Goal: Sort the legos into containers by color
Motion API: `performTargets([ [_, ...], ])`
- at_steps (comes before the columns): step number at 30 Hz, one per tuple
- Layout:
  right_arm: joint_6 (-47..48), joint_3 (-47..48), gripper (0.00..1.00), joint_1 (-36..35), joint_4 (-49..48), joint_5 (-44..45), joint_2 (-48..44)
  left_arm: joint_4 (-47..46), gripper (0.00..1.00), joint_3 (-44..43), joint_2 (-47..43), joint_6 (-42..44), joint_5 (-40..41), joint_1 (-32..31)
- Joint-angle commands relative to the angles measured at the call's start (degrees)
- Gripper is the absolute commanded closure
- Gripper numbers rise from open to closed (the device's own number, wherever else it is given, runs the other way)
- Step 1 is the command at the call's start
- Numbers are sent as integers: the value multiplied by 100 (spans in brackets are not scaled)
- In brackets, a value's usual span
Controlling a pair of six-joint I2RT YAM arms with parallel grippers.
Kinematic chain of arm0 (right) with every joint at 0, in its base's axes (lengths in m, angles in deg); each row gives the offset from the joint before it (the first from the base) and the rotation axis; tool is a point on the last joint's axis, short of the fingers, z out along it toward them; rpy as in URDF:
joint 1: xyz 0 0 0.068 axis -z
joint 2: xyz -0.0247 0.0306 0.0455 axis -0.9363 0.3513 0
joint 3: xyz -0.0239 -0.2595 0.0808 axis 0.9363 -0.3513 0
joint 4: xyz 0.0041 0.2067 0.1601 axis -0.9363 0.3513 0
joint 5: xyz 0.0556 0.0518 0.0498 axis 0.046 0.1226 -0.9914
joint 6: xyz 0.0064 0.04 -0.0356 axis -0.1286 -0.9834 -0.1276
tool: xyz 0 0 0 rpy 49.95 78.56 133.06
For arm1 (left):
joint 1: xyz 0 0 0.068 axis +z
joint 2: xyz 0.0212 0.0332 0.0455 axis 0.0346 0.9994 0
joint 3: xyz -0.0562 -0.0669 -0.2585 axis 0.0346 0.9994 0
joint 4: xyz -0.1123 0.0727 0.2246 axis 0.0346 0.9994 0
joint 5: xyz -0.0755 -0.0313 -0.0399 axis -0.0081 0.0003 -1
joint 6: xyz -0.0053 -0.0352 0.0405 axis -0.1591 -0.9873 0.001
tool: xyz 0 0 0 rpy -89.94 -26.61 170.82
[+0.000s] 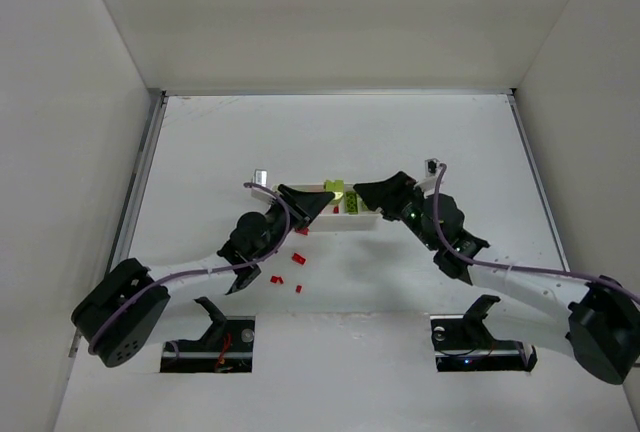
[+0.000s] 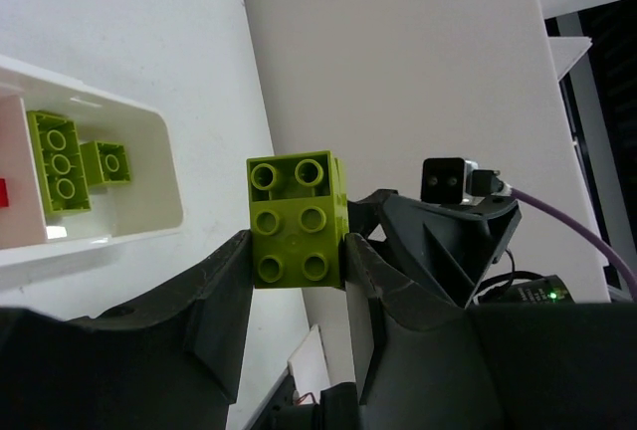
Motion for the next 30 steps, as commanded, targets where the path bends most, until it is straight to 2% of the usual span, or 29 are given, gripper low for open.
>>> performTargets([
  [1,-759,-121,24,53,-1366,-1067,363,-665,77,-299,8,-125,-114,-79],
  [8,-1341,-279,20,36,-2774,-1649,997,-718,77,-282,-62,-143,-88,-184],
  [9,-1376,-288,21,36,-2862,-1667,1049,-718,77,-291,-62,-151,-96,-193],
  [15,-1438,-288,46,27,-2995,-1597,1226,-709,77,-247,-53,-152,-26,-272],
  [18,-1429,-332,53,45,-3004,-1536,1164,-639,77,-238,-158,-99,-26,-272],
  [30,-1367,-666,62,238,-2873,-1228,637,-638,77,-97,-281,-99,0,-123],
])
